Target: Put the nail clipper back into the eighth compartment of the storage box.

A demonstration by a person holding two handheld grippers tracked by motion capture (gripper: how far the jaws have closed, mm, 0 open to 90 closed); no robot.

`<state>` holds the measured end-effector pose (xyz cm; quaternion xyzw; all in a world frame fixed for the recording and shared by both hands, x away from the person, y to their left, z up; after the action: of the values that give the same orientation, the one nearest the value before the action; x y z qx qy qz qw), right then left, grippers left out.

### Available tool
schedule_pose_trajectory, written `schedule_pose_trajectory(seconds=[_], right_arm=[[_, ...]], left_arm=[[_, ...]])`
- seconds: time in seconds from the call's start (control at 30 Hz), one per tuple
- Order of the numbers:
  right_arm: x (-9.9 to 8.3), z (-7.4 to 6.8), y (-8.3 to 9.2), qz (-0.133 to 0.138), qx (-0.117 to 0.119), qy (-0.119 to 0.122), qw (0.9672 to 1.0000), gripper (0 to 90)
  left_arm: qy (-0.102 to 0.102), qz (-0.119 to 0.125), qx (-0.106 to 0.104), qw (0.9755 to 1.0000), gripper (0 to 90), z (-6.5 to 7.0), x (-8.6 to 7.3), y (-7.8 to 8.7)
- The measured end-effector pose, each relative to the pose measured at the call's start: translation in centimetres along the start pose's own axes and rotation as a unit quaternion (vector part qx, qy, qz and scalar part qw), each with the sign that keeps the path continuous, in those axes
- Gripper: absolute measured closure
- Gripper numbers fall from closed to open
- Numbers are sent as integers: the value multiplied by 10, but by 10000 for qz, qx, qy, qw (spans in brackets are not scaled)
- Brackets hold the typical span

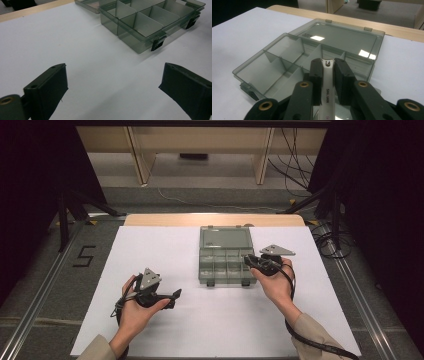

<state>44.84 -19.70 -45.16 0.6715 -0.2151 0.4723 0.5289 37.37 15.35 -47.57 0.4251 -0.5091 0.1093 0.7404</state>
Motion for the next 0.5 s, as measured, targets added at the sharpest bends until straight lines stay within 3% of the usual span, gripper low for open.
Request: schedule_pose_trajectory(seconds=[0.3,0.5], right_arm=[[-1,-1,-5,-8,55,38,10000,777],[-3,1,-7,-84,-46,188,9998,777]], left_arm=[[-50,-59,-4,10000,62,0,0,1],[-48,-57,3,10000,63,0,0,1]])
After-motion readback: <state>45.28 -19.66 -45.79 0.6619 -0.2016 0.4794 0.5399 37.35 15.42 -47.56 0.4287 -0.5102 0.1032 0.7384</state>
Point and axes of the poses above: each handheld gripper's, and its own axes: y roughly backward along the jaws, x roughly out of its top, z roughly to its right, the point moved 2 cm from there along -y, roughly forward along the jaws, and after that the axes turned 9 degrees about -x, right-handed, at the moved point
